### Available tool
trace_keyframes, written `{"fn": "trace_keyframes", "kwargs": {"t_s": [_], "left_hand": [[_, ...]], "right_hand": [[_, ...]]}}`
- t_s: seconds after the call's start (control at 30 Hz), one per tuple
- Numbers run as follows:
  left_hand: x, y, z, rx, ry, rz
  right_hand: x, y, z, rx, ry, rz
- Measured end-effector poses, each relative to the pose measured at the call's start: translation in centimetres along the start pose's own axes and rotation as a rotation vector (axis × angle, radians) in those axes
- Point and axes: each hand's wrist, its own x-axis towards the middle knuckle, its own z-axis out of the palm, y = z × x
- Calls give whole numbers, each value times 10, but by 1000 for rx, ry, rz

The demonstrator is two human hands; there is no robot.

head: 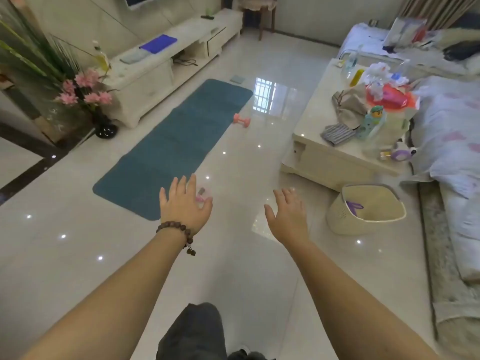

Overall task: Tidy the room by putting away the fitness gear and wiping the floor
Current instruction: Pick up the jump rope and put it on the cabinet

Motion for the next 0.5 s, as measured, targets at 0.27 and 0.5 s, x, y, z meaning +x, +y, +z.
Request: {"fn": "trace_keyframes", "kwargs": {"t_s": [0.27, 0.5], "left_hand": [[63, 28, 32, 31, -40, -23], [184, 36, 52, 3, -64, -102]], "right_hand": [[74, 25, 9, -5, -44, -17], [204, 16, 30, -14, -133, -54]]}}
